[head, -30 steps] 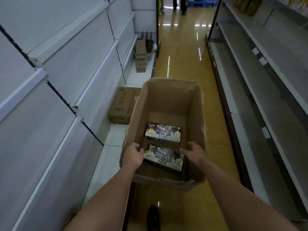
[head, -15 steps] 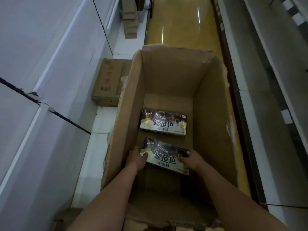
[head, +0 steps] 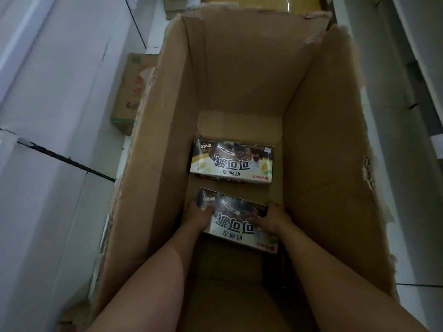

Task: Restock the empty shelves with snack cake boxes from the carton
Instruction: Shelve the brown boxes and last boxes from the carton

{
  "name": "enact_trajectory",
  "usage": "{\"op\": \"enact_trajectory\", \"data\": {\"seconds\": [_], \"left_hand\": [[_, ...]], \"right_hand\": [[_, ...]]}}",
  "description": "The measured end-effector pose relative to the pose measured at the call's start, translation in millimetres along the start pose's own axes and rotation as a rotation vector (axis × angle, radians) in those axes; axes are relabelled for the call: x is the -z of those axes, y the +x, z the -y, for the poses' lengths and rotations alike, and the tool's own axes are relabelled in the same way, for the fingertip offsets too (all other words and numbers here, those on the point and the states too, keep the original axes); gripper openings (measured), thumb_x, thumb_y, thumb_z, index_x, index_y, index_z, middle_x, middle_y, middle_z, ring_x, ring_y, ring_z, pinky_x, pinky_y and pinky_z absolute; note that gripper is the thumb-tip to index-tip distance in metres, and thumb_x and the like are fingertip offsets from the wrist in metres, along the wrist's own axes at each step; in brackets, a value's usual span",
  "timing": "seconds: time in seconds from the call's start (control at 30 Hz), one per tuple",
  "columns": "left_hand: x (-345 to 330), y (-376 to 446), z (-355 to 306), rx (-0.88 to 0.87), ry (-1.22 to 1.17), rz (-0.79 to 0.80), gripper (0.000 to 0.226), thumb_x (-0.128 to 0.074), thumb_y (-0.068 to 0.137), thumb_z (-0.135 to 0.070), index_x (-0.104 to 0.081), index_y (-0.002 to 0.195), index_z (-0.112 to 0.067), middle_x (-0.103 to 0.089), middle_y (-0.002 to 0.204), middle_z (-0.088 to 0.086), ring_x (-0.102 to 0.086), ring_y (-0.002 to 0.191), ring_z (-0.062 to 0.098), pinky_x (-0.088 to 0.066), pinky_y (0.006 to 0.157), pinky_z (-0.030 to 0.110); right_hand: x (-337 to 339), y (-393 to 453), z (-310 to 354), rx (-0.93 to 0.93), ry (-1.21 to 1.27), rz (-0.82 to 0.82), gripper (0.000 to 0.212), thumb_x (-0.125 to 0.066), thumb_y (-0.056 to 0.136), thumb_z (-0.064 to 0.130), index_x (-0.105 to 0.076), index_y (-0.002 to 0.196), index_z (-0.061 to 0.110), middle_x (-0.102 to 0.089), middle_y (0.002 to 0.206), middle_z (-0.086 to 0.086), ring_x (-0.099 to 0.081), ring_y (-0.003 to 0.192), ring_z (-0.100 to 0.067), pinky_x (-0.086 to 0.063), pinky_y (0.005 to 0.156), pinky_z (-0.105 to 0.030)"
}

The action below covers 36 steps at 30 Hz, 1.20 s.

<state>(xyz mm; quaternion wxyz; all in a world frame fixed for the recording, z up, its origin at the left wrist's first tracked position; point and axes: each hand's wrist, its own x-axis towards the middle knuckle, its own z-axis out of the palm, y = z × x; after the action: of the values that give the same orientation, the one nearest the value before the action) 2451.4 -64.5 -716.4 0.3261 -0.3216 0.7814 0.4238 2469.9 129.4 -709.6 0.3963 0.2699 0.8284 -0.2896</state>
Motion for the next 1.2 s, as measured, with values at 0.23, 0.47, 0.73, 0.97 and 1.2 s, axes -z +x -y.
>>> {"op": "enact_trajectory", "data": {"seconds": [0.23, 0.47, 0.73, 0.97, 1.2], "left_hand": [[12.2, -6.4, -9.6, 0.109, -0.348, -0.034, 0.053, -0.080, 0.074, -0.032, -0.061, 0.111, 0.000, -0.066, 0.109, 0.015, -0.064, 0.094, 0.027, -0.051, 0.081, 0.033], [50.5, -62.2, -58.3, -0.191, -0.180, 0.008, 0.031, -0.082, 0.068, -0.042, -0.069, 0.085, -0.020, -0.073, 0.091, 0.009, -0.068, 0.084, 0.025, -0.056, 0.084, 0.042], [81.6, -161.7, -136.6, -0.361, -0.162, -0.022, 0.074, -0.084, 0.068, -0.031, -0.051, 0.132, -0.014, -0.062, 0.123, 0.008, -0.062, 0.106, 0.022, -0.052, 0.089, 0.036], [84.9, -228.5, -173.5, -0.393, -0.340, -0.014, 0.100, -0.076, 0.073, -0.048, -0.017, 0.150, -0.023, -0.043, 0.143, 0.010, -0.052, 0.121, 0.028, -0.048, 0.093, 0.037], [83.3, -278.1, -204.6, -0.718, 0.135, -0.045, 0.054, -0.043, 0.086, -0.066, -0.055, 0.114, -0.021, -0.068, 0.096, 0.001, -0.067, 0.085, 0.022, -0.055, 0.082, 0.046]], "right_hand": [[12.9, 1.1, 11.0, -0.103, 0.240, 0.016, 0.074, -0.081, 0.064, 0.041, -0.050, 0.125, 0.012, -0.056, 0.124, -0.013, -0.058, 0.109, -0.034, -0.052, 0.090, -0.046], [48.8, -67.5, 43.3, -0.030, 0.160, 0.302, 0.039, -0.072, 0.083, 0.022, -0.058, 0.115, 0.005, -0.065, 0.111, -0.011, -0.063, 0.090, -0.022, -0.052, 0.080, -0.035], [119.4, -149.4, 76.8, 0.206, 0.440, 0.269, 0.054, -0.082, 0.071, 0.022, -0.058, 0.117, 0.009, -0.069, 0.106, -0.012, -0.067, 0.096, -0.028, -0.051, 0.093, -0.045], [164.3, -212.8, 60.1, 0.325, 0.753, 0.075, 0.032, -0.077, 0.078, 0.020, -0.057, 0.101, 0.008, -0.068, 0.090, -0.004, -0.063, 0.071, -0.011, -0.051, 0.054, -0.016], [204.7, -273.9, 61.3, 0.320, 0.899, -0.087, 0.052, -0.077, 0.077, 0.012, -0.052, 0.122, 0.008, -0.067, 0.106, -0.009, -0.064, 0.087, -0.022, -0.053, 0.079, -0.037]]}}
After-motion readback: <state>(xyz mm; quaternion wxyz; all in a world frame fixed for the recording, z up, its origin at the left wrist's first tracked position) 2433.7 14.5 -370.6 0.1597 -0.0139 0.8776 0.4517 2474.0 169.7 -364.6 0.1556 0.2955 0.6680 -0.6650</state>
